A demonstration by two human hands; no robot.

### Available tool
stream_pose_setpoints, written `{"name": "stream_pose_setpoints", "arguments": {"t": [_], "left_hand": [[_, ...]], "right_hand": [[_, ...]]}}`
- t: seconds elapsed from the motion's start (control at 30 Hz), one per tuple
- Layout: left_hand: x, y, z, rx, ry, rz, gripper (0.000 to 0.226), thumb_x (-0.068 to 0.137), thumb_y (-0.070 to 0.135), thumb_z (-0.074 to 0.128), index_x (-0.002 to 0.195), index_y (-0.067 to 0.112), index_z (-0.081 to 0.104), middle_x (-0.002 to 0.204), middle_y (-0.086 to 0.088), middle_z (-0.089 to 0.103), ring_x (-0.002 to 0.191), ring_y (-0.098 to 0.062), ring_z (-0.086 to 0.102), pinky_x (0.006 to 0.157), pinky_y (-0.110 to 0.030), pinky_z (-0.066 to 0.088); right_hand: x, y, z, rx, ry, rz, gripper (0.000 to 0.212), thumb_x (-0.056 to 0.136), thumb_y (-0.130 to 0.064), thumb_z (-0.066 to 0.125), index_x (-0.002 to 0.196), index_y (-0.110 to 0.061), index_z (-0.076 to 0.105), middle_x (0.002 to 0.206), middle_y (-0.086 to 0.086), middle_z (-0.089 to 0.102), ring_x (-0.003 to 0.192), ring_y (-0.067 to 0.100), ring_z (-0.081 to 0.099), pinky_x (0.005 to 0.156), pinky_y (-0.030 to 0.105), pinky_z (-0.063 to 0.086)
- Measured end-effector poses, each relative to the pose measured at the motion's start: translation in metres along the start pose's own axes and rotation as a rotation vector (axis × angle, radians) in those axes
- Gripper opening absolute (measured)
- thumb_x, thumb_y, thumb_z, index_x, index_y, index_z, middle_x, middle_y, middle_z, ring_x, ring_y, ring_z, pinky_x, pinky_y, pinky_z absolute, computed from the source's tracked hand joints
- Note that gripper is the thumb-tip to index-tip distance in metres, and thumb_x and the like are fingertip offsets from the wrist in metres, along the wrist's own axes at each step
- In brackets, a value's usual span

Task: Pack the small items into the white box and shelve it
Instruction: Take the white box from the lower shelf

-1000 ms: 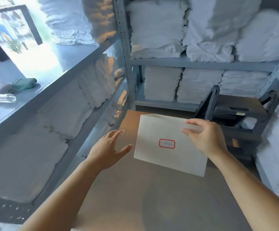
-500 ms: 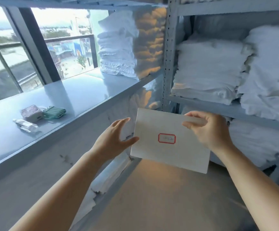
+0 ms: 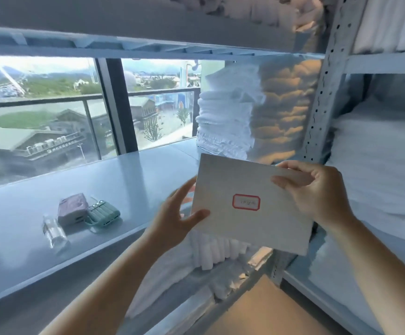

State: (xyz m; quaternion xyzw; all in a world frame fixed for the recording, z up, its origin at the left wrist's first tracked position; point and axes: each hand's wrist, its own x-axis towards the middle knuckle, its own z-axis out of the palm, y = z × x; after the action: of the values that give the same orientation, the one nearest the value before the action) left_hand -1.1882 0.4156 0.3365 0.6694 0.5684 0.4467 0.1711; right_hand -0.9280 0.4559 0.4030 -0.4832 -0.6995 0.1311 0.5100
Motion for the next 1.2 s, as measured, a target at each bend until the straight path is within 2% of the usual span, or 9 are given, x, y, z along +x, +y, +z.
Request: {"name": "stream_pose_setpoints", "arguments": {"t": [0.13,0.2,0.27,0.4,0.63,0.83,0.97,1.1,1.2], "left_hand": [[0.053,-0.028,-0.032,0.133,0.088,0.028,0.080,0.073,0.039,0.073,0.138,0.047,0.026,0.140,0.009,0.044,0.118,-0.007,0.047,0.097,-0.035,0.044],[0.074,-0.040,-0.048,0.210,0.126,0.049,0.086,0.071,0.039,0.075,0.138,0.049,0.022,0.142,0.009,0.042,0.122,-0.008,0.043,0.098,-0.031,0.037],[0.092,-0.054,-0.063,0.278,0.165,0.063,0.092,0.068,0.042,0.076,0.139,0.048,0.018,0.145,0.007,0.039,0.126,-0.013,0.041,0.100,-0.038,0.039],[0.114,-0.089,-0.083,0.365,0.184,0.017,0.096,0.065,0.044,0.076,0.135,0.050,0.011,0.146,0.002,0.038,0.127,-0.021,0.042,0.100,-0.047,0.041],[0.127,-0.142,-0.087,0.431,0.215,-0.130,0.103,0.067,0.041,0.078,0.135,0.050,0.002,0.147,-0.001,0.037,0.128,-0.021,0.043,0.099,-0.046,0.044],[0.138,-0.154,-0.086,0.444,0.412,-0.204,0.093,0.069,0.032,0.078,0.143,0.028,0.022,0.141,-0.005,0.045,0.113,-0.011,0.049,0.094,-0.042,0.049],[0.157,-0.151,-0.077,0.458,0.475,-0.224,0.081,0.069,0.037,0.075,0.139,0.028,0.035,0.131,0.012,0.044,0.112,-0.008,0.050,0.091,-0.036,0.048],[0.176,-0.151,-0.052,0.488,0.507,-0.255,0.067,0.072,0.029,0.077,0.131,0.027,0.046,0.127,0.017,0.043,0.116,-0.005,0.048,0.096,-0.034,0.046],[0.184,-0.152,-0.034,0.528,0.495,-0.283,0.056,0.073,0.030,0.076,0.125,0.028,0.053,0.129,0.015,0.044,0.120,-0.006,0.046,0.097,-0.032,0.045]], "right_hand": [[0.058,0.000,0.052,0.080,-0.002,-0.062,0.022,0.067,-0.022,0.080,0.084,-0.029,0.069,0.086,-0.002,0.067,0.080,0.013,0.061,0.080,0.023,0.047],[0.085,0.000,0.080,0.083,-0.004,-0.110,0.027,0.066,-0.021,0.081,0.081,-0.036,0.064,0.085,-0.004,0.065,0.082,0.011,0.059,0.077,0.016,0.043],[0.108,0.001,0.111,0.100,-0.020,-0.143,0.028,0.066,-0.021,0.081,0.082,-0.037,0.065,0.086,-0.002,0.066,0.082,0.009,0.059,0.074,0.009,0.040],[0.141,0.011,0.172,0.129,-0.106,-0.206,0.024,0.065,-0.018,0.081,0.085,-0.026,0.073,0.079,-0.011,0.062,0.077,0.005,0.057,0.074,-0.001,0.037],[0.182,0.035,0.252,0.172,-0.266,-0.387,0.022,0.064,-0.016,0.081,0.084,-0.021,0.075,0.073,-0.015,0.064,0.077,0.006,0.053,0.071,0.008,0.042],[0.212,0.060,0.296,0.282,-0.401,-0.410,0.019,0.064,-0.020,0.081,0.082,-0.022,0.076,0.071,-0.015,0.064,0.076,0.008,0.055,0.067,0.009,0.043],[0.225,0.083,0.323,0.308,-0.484,-0.456,0.019,0.060,-0.021,0.083,0.078,-0.023,0.075,0.069,-0.015,0.065,0.072,0.011,0.057,0.069,0.015,0.045],[0.227,0.111,0.340,0.343,-0.547,-0.510,0.016,0.062,-0.032,0.079,0.076,-0.025,0.073,0.071,-0.030,0.058,0.070,0.006,0.053,0.072,0.027,0.046],[0.235,0.120,0.342,0.417,-0.575,-0.536,0.019,0.065,-0.038,0.073,0.080,-0.026,0.073,0.077,-0.021,0.062,0.076,0.006,0.054,0.076,0.023,0.046]]}}
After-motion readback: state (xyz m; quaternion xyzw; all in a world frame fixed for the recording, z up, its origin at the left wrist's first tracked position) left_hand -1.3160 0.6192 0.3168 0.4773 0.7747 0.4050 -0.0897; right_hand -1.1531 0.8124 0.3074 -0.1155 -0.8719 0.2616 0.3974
